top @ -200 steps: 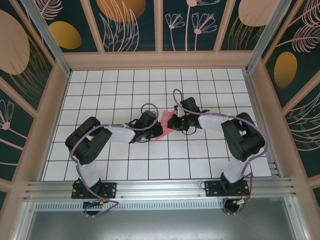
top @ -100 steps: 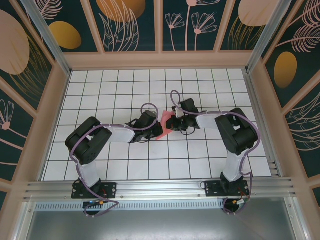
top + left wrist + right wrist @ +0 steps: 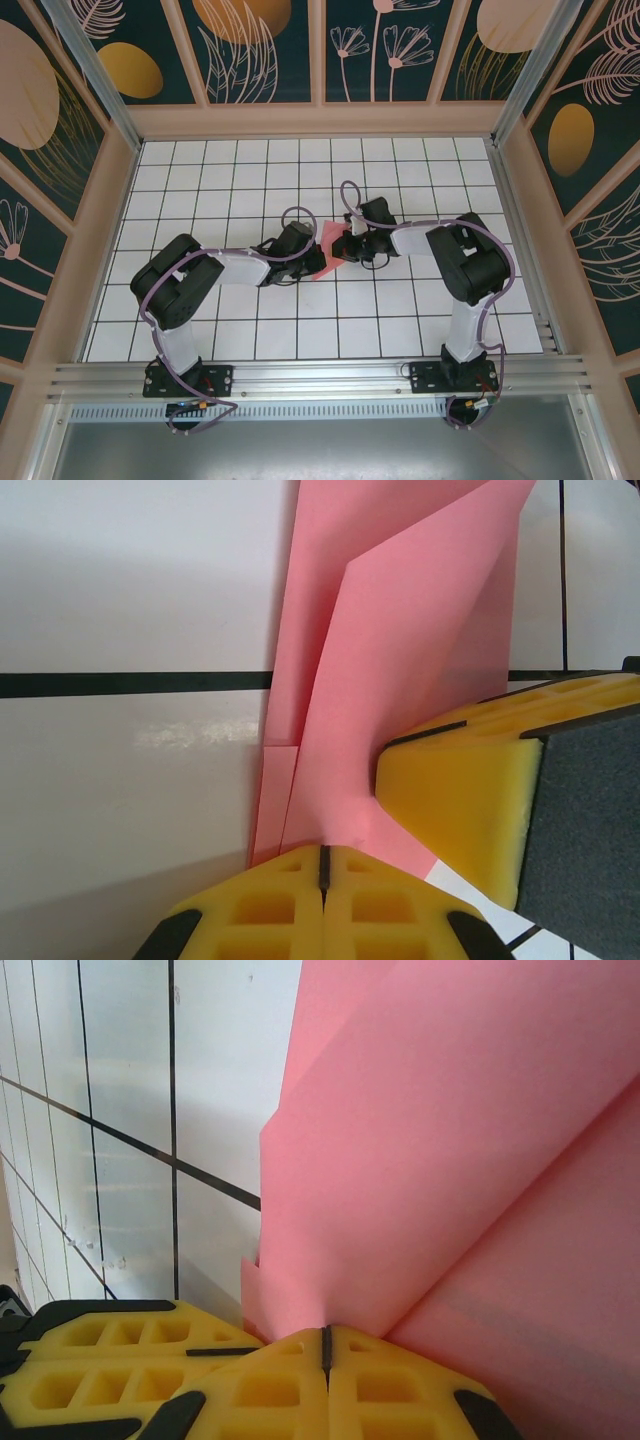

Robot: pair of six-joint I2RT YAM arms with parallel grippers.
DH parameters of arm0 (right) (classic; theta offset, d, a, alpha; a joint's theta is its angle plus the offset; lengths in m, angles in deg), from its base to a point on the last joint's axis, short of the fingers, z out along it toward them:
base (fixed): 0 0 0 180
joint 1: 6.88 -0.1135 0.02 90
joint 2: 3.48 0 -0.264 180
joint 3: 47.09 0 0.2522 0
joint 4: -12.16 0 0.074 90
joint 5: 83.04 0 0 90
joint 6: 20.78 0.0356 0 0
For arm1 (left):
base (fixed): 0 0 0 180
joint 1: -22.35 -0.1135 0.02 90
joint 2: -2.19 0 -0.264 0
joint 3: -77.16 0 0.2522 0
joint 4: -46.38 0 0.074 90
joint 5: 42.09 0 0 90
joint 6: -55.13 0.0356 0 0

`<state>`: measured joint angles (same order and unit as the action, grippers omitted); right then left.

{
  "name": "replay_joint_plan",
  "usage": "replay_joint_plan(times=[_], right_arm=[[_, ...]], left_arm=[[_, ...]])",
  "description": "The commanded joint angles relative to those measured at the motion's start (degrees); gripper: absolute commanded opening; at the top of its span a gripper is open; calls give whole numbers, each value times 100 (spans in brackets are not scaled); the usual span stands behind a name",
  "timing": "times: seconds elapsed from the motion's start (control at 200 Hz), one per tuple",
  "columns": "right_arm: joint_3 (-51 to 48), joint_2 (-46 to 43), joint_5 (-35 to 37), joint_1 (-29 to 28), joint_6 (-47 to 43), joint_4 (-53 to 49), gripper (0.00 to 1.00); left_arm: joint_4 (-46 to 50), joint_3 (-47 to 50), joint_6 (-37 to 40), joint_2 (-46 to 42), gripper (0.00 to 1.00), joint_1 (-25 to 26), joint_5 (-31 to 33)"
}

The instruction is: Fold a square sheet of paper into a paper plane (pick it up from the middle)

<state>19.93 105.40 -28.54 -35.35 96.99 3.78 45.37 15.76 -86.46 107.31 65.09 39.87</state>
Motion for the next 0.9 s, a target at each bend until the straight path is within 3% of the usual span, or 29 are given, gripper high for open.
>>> replay_joint_plan(times=[0.0, 0.235, 0.701, 0.896], right_arm=[[114, 76, 140, 89, 0, 47, 7], [97, -144, -324, 122, 42, 428, 7], [376, 377, 107, 205, 36, 164, 7], [267, 456, 201, 193, 9, 13, 6]], left_arm=[[835, 244, -61, 120, 6, -13, 197], [822, 254, -46, 158, 4, -18, 178], [776, 318, 17, 32, 4, -16, 113], [632, 206, 227, -319, 11, -21, 59]])
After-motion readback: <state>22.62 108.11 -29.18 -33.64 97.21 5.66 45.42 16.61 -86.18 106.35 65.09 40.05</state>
